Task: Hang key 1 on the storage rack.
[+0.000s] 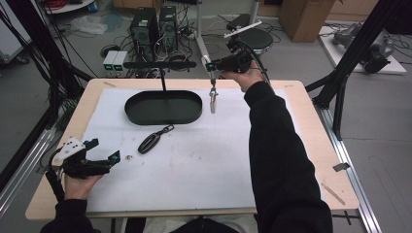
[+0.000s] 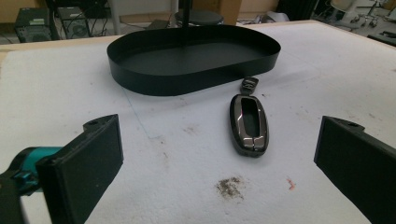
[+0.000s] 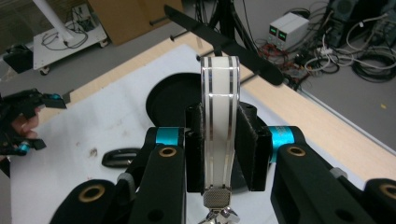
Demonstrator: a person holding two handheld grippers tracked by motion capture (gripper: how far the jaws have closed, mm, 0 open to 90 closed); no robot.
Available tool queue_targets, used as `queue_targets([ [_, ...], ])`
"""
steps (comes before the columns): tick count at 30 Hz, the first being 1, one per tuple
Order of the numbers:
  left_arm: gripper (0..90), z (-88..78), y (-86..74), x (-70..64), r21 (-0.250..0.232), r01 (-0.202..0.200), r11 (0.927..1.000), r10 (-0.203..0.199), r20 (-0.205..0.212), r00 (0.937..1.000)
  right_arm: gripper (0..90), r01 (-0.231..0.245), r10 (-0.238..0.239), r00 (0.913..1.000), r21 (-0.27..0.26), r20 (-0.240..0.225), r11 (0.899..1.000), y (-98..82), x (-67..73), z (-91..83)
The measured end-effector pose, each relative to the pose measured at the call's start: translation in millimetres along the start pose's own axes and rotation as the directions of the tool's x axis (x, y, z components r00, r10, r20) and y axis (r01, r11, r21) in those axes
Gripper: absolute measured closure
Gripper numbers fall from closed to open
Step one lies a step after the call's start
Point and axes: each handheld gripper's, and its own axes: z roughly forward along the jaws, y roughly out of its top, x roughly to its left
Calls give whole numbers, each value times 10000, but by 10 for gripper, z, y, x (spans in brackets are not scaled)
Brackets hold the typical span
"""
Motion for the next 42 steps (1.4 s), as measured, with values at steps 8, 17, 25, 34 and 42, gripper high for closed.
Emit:
queue_targets([
  [8, 17, 15, -3, 10, 15, 12, 10000, -12, 28, 10000, 748, -2, -1, 9999, -237, -148, 9997, 186, 5, 160],
  [17, 17, 21, -3, 12, -58, 94, 9999, -94, -11, 10000, 748, -105, 102, 9999, -495, -66, 9987, 370, -62, 289],
  [25, 17, 8, -4, 15, -30, 57, 10000, -57, 5, 10000, 748, -49, 44, 10000, -586, -82, 9983, 507, -43, 402],
  [34, 17, -19, -14, 3, -32, 85, 10000, -85, -23, 10000, 748, -83, 85, 10000, -488, 36, 9988, 578, -70, 521],
  [42, 17, -38, -25, -2, 29, 79, 10000, -79, -8, 10000, 748, -80, 80, 10000, -591, 0, 9982, 614, -94, 635],
])
